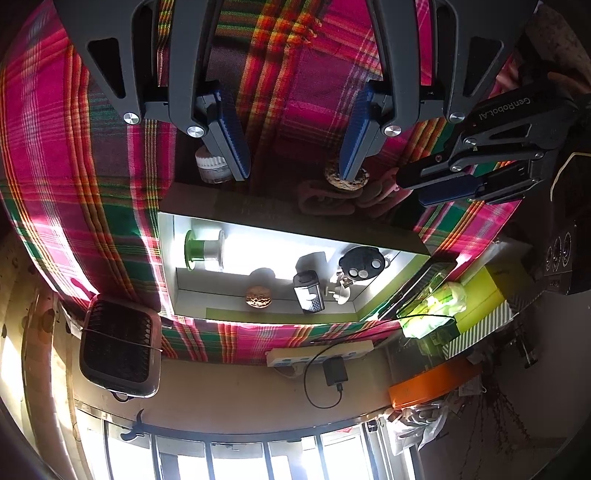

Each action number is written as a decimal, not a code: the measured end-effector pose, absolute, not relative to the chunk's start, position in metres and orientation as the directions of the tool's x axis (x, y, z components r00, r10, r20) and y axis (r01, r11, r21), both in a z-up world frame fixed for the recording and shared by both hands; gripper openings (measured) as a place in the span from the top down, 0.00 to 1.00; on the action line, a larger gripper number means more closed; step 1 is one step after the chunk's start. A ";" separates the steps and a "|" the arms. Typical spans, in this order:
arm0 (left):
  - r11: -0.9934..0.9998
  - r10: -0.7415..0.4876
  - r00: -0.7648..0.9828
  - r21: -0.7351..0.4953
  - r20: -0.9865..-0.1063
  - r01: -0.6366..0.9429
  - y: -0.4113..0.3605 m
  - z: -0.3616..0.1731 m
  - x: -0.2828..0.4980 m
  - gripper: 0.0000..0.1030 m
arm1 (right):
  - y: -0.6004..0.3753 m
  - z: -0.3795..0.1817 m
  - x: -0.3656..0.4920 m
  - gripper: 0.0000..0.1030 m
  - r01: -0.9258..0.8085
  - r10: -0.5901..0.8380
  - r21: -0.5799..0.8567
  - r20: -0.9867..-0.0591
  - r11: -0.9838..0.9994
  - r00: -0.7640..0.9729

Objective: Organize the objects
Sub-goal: 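Withdraw both tools from the box toward the pink cable and walnut, then close left tool on the pink cable while right tool closes on the white jar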

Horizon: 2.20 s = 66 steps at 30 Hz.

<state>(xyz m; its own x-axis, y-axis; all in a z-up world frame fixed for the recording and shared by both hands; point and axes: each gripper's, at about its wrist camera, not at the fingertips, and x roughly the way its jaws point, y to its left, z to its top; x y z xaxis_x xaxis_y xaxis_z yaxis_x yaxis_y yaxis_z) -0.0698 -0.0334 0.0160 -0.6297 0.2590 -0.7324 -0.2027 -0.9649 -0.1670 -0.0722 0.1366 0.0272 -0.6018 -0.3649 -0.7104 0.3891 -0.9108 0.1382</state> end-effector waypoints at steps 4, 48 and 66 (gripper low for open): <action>-0.965 0.258 -0.627 -0.159 -0.735 -0.210 -0.030 0.015 -0.074 0.66 | 0.139 0.026 -0.072 0.50 0.384 -0.363 0.141 -0.713 -0.912 -0.600; -0.968 0.250 -0.623 -0.203 -0.741 -0.146 -0.059 0.008 -0.075 0.79 | 0.183 0.020 -0.075 0.50 0.276 -0.283 0.136 -0.738 -0.952 -0.612; -0.968 0.249 -0.618 -0.205 -0.745 -0.143 -0.061 0.006 -0.078 0.78 | 0.176 0.009 -0.105 0.50 0.310 -0.225 0.045 -0.787 -0.950 -0.575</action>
<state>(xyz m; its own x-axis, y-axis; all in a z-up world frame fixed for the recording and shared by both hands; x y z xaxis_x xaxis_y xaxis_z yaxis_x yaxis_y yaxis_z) -0.0784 -0.0609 0.0063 -0.6185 0.2494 -0.7452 -0.1428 -0.9682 -0.2055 -0.1052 0.1757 0.0086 -0.5751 -0.2248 -0.7866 0.3102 -0.9496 0.0446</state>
